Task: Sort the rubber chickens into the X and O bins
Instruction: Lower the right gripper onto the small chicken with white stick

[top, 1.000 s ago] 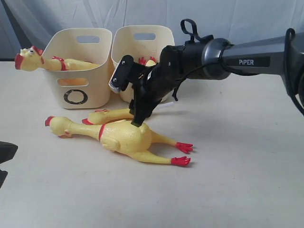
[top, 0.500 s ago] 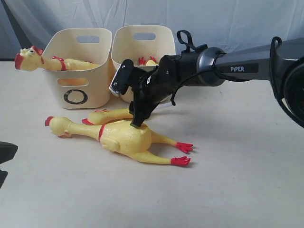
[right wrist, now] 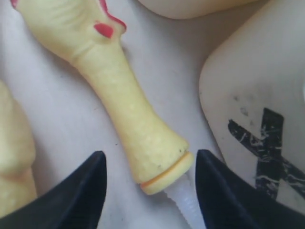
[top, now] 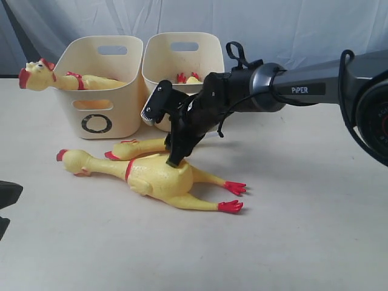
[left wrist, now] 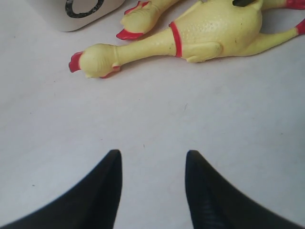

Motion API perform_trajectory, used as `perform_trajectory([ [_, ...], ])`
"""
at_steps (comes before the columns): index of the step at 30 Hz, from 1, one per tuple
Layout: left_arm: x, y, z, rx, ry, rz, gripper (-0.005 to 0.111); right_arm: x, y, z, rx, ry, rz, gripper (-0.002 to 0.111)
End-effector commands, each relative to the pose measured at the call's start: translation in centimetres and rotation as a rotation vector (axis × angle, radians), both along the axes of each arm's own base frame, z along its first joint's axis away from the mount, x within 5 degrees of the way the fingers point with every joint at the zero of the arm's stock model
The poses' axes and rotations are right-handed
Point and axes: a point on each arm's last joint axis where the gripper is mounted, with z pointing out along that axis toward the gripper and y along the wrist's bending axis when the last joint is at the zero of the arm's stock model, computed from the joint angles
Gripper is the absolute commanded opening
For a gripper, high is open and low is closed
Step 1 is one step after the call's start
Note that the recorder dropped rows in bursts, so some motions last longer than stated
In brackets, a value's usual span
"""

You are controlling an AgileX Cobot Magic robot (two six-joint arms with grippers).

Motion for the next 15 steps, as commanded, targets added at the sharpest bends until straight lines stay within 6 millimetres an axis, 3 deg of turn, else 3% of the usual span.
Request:
perform_trajectory([
  [1,-0.1,-0.1,0.0,-0.015,0.004,0.0,0.041,-0.2,-0.3,-1.0,-0.038,0.04,0.022,0.053],
  [7,-0.1,-0.1,0.0,-0.015,0.004,0.0,0.041,-0.2,-0.3,-0.6,-0.033,0.032,0.022,0.053],
  [15,0.1,-0.3,0.2,-0.014,-0.034,-0.031,0.041,-0.4,-0.3,2.6,0.01,-0.004,0.007,0.053],
])
